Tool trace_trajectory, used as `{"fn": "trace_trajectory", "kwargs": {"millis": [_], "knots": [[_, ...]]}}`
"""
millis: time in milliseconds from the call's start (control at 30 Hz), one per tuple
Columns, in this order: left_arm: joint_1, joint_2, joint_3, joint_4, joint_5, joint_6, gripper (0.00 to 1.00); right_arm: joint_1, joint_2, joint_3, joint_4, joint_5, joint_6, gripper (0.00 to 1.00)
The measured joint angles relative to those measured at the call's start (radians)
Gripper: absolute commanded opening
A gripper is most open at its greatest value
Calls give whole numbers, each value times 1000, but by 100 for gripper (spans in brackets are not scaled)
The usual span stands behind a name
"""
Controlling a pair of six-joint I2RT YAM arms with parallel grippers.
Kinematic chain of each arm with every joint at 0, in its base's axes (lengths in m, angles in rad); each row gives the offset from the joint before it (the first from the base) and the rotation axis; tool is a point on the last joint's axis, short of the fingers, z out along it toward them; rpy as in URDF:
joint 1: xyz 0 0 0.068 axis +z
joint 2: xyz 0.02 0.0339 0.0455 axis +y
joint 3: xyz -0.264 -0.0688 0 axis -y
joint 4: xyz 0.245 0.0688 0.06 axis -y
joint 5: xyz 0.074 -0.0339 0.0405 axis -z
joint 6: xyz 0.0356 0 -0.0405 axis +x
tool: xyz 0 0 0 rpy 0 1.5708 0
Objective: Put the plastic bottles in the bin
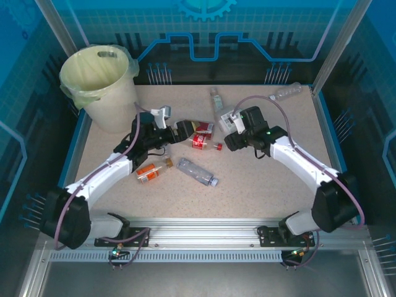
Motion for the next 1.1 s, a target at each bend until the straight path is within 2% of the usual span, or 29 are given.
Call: {"fn": "trace_trajectory", "kwargs": {"millis": [333,500,700,800,1100], "knots": [[-70,66,10,182,34,-41,99,50,-82,-30,51,-233,35,66],[-95,93,43,206,28,-55,99,89,-80,-30,70,-275,49,67],[-110,95,53,179,-73,-78,97,120,-53,-22,79,-282,49,67],[-111,106,54,175,-79,-87,91,127,-37,-17,85,-295,53,67],[-111,146,72,159,-71,-92,57,140,-4,11,108,-328,72,69]]}}
